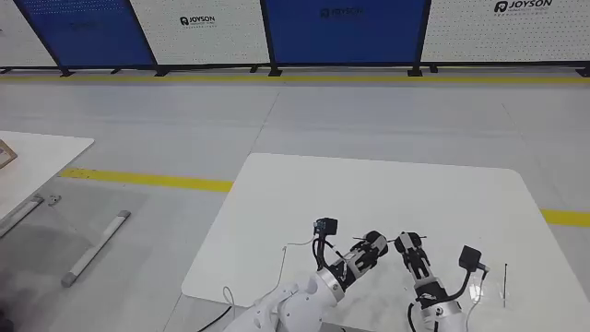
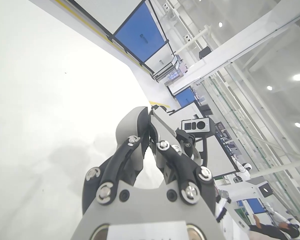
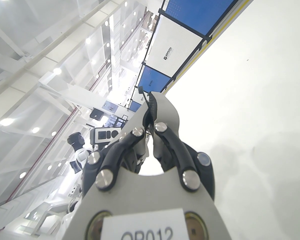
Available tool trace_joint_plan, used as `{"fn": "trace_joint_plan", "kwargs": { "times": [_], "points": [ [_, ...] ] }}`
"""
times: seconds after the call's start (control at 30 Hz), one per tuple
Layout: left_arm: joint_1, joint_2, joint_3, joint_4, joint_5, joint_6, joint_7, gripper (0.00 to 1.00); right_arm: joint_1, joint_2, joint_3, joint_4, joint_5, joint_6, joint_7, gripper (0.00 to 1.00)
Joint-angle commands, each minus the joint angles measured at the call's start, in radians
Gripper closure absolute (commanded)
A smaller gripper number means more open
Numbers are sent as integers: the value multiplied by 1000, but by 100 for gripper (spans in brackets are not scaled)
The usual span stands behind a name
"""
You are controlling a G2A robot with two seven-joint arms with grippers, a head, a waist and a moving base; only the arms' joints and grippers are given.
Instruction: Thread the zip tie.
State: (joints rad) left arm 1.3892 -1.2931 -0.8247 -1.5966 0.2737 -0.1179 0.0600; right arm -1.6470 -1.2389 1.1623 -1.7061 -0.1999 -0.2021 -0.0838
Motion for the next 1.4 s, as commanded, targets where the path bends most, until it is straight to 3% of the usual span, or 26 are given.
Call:
{"fn": "trace_joint_plan", "kwargs": {
  "times": [0.0,0.4,0.43,0.5,0.63,0.83,1.03,1.37],
  "points": [
    [1,0,-1,-1,2,-1,-1,100,-1,-1,1,-1,1,-1,4,100],
    [7,-2,-9,-1,-9,-10,-20,100,-5,-6,10,-3,1,2,19,100],
    [8,-2,-10,-1,-22,-15,-27,86,-5,-6,11,-3,-1,3,18,100],
    [7,-1,-16,0,-24,-18,-34,85,-6,-8,12,-4,-9,7,13,100],
    [10,-1,-21,0,-23,-20,-31,87,-8,-10,11,-4,-20,14,4,100],
    [18,0,-33,-5,-2,-14,-9,100,-11,-13,15,-1,-27,18,-5,100],
    [29,3,-52,-19,-18,-21,-19,96,-17,-15,22,-5,-33,19,-6,100],
    [33,4,-55,-30,-13,-22,-40,100,-28,-19,28,-16,-42,16,0,100]
  ]
}}
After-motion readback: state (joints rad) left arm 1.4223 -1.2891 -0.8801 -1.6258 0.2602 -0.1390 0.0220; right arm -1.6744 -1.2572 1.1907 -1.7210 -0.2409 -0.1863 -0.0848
